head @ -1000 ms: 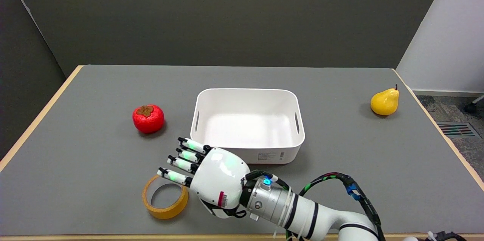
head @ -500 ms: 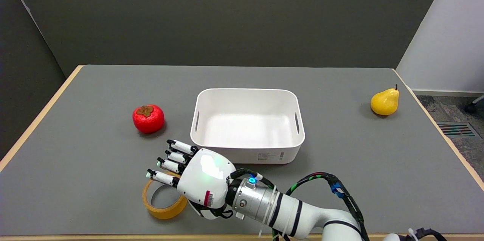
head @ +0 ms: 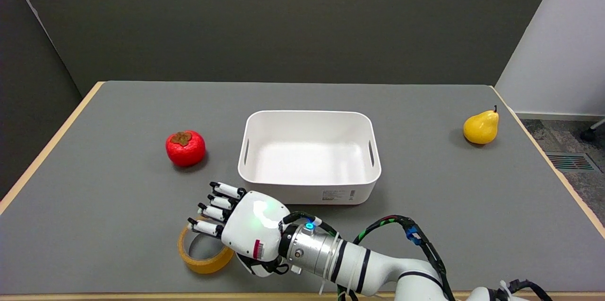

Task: Pick up yellow tape.

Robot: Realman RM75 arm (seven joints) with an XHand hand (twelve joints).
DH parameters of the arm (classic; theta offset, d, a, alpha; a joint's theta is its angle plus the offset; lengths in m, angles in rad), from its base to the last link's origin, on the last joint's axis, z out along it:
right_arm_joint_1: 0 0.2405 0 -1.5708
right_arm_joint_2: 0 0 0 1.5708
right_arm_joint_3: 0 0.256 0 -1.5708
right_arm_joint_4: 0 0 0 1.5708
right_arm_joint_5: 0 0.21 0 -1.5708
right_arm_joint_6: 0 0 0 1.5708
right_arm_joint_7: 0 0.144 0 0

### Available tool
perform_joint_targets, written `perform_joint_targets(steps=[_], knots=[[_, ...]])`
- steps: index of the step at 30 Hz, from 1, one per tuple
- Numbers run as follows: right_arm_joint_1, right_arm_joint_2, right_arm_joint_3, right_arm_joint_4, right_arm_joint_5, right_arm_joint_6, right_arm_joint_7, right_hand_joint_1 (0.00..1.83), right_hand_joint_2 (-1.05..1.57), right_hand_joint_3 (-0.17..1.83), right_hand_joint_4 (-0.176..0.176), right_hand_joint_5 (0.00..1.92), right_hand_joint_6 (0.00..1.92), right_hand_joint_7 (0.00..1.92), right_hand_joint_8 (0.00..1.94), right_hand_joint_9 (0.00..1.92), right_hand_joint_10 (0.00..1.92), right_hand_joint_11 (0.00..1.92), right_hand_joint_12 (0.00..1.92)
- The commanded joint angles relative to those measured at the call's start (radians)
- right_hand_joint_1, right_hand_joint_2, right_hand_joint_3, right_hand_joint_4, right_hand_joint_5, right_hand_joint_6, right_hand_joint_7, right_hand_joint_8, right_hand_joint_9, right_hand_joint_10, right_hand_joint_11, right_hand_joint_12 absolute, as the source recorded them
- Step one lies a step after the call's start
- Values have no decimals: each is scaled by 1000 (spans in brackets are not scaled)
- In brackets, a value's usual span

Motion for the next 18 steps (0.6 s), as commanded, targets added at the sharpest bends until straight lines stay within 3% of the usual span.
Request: perform_joint_targets(steps=[1,9,18], knots=[[-31,47,-8,-7,26,26,2,1108,735,1030,30,277,533,285,442,264,893,-1,1069],[-50,61,-8,-18,28,51,9,1105,787,1019,9,287,770,257,453,224,895,-1,1040],[-54,57,-8,-47,86,75,9,1112,796,1023,7,275,824,227,461,197,886,-1,1003]])
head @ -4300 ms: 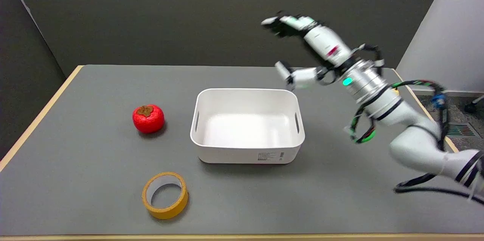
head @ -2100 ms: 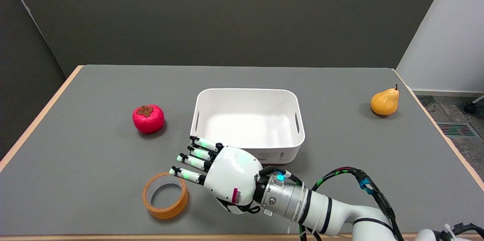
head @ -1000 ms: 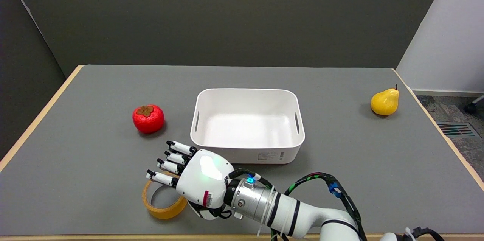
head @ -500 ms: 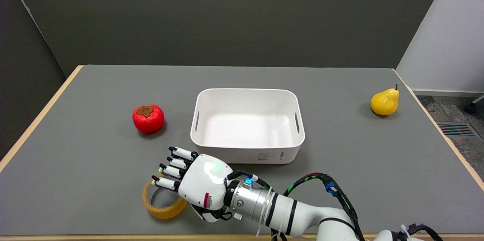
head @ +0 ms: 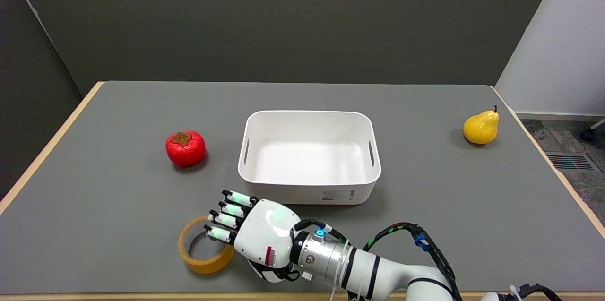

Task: Pick up yellow tape.

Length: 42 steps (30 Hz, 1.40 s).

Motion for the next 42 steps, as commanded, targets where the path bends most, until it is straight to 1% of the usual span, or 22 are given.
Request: perform_joint_targets(steps=[1,14,17,19,21,23,24,25,26,30,38,42], knots=[[-21,14,-2,-32,56,41,3,1111,797,1022,7,274,831,227,461,197,885,-1,1002],[-14,-32,5,-64,56,42,3,1140,828,1022,16,270,957,231,454,201,886,-1,998],[-12,-39,7,-65,56,42,1,1085,828,1002,12,284,1039,235,455,206,887,-1,1000],[-10,-40,7,-63,56,46,-4,1053,836,937,7,302,1121,246,444,193,922,-1,986],[-6,-42,8,-62,56,53,-4,1001,830,884,-7,384,1180,277,475,213,951,-1,1013],[-3,-43,8,-61,56,57,-4,976,808,919,-8,411,1219,285,502,224,948,-1,1039],[0,-43,9,-61,56,58,-4,946,954,702,-13,463,1376,289,550,225,965,0,1046],[2,-44,9,-61,56,58,-4,910,1147,413,-20,530,1578,294,609,226,988,1,1052],[6,-44,9,-61,56,58,-3,898,1218,304,-23,560,1649,299,640,229,1005,1,1061],[16,-49,9,-65,57,58,3,909,1207,309,-31,576,1631,305,684,232,1048,-1,1086],[32,-52,14,-66,78,58,-4,903,1213,304,-26,568,1640,299,690,221,1062,0,1085],[52,-45,14,-59,83,64,-4,928,1167,353,-30,608,1603,328,725,232,1068,6,1098]])
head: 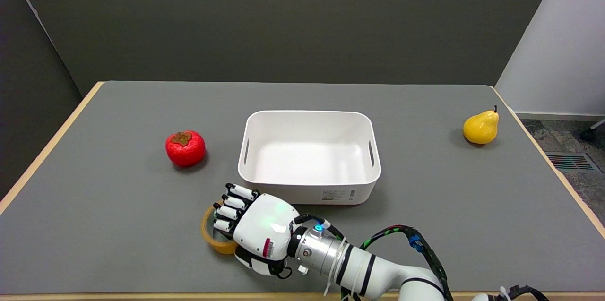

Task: Pick up yellow tape.

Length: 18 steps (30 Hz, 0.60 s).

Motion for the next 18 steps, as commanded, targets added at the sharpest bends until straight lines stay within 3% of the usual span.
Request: perform_joint_targets(steps=[1,18], knots=[[44,-1,6,7,26,17,-3,933,1155,368,-31,616,1596,338,740,238,1074,9,1102],[37,100,13,233,100,292,18,963,1102,426,-43,659,1557,400,816,279,1131,48,1158]])
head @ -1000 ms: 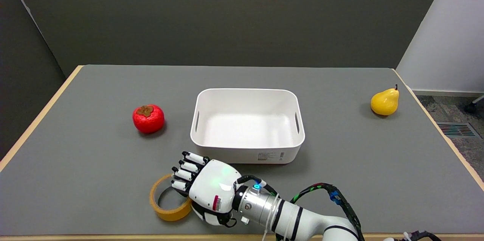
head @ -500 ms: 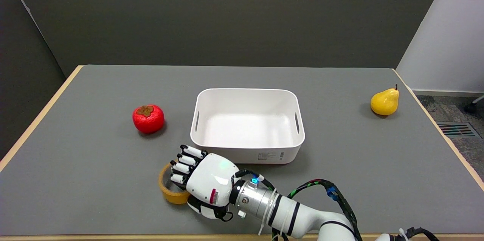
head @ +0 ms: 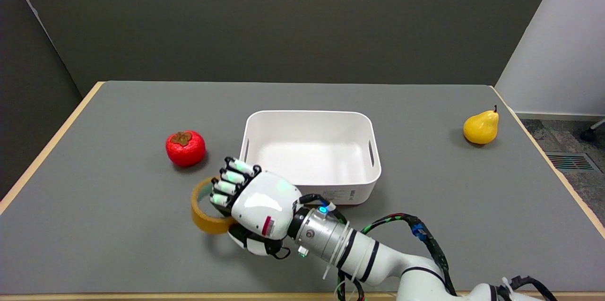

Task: Pick up yellow tape.

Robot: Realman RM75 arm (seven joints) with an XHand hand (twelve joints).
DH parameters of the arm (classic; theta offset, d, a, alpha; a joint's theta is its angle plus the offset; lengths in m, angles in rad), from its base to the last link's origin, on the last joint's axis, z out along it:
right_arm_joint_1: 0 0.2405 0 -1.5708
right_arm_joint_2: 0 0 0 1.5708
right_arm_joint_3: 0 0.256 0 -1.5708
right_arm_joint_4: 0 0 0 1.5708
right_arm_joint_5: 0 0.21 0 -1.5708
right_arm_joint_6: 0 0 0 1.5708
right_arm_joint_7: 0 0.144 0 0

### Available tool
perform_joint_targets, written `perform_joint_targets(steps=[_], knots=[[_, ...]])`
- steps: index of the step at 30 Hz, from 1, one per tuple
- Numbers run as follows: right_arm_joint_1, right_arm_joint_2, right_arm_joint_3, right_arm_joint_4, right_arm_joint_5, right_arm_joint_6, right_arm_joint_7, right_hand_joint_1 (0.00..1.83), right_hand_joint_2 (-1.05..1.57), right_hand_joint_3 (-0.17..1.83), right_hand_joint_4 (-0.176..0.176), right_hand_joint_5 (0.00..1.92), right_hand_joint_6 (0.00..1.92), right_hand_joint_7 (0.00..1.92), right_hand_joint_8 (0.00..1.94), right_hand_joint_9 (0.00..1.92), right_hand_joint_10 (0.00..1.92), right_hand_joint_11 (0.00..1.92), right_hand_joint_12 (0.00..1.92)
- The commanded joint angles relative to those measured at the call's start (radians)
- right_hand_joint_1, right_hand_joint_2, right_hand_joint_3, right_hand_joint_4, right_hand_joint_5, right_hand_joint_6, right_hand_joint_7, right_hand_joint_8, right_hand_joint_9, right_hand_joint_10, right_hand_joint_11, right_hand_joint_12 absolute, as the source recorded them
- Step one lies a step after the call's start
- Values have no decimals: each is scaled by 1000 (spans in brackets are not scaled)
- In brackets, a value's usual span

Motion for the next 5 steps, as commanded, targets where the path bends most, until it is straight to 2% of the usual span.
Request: perform_joint_targets(steps=[1,5], knots=[[13,86,8,184,51,252,43,962,1102,427,-40,659,1557,400,814,280,1131,48,1159],[33,97,30,176,50,317,99,960,1101,429,-38,660,1557,401,810,283,1130,48,1160]])
